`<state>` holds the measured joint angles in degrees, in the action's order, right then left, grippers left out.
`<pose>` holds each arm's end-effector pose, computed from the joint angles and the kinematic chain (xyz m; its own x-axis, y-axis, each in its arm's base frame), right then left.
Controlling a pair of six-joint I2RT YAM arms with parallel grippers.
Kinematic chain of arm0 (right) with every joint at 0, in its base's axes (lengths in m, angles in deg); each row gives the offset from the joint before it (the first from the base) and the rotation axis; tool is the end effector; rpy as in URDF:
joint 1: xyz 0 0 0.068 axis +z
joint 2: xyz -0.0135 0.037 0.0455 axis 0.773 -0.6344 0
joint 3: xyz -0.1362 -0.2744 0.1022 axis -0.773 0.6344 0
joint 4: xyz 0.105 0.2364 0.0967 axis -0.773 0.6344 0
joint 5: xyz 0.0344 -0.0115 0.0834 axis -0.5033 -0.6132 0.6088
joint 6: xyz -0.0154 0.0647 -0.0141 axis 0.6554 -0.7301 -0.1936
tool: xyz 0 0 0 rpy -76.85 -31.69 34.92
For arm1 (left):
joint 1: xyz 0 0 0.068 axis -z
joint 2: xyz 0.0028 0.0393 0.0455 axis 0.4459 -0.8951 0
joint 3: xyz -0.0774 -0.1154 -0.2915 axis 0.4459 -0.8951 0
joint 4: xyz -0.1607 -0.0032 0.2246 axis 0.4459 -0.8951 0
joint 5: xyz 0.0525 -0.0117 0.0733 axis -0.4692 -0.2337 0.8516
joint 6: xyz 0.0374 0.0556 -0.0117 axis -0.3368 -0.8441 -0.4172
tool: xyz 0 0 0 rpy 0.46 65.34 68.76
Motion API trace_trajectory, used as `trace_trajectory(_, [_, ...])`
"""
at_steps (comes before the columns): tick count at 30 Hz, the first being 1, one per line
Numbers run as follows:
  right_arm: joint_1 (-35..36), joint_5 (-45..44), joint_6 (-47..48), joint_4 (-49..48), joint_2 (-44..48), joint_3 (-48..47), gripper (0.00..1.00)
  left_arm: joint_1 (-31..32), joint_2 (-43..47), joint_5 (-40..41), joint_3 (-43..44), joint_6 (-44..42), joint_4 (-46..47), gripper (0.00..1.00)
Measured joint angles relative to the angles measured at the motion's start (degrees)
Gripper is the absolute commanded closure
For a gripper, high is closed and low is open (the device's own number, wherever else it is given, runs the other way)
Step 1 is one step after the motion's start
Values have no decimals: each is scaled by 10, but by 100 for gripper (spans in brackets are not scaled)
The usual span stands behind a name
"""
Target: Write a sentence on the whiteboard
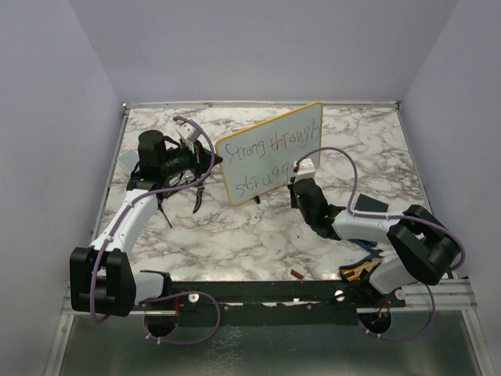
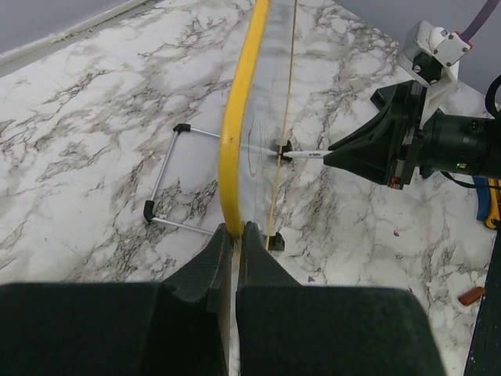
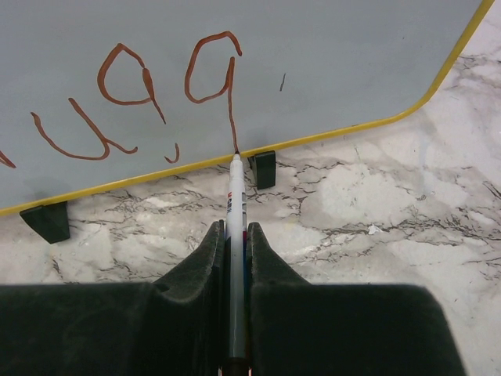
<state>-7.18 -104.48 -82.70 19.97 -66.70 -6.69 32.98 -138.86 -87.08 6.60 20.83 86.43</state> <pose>0.2448 0.1959 0.2042 -0.3889 -0.1177 -0.9137 -0.2194 0.9751 -0.0322 0.2824 -0.0741 0.3421 -0.2465 0.0260 -0.9688 0.8081 0.5573 -0.1907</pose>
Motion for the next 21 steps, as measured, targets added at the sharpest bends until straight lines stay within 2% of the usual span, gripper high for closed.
trace_trajectory(5, [-1,13,-1,2,25,1,99,0,0,0,0,0,0,100])
trace_trajectory(13, [-1,-4,2,9,148,4,99,0,0,0,0,0,0,100])
trace_trajectory(21, [-12,-14,28,1,157,10,99,0,0,0,0,0,1,100])
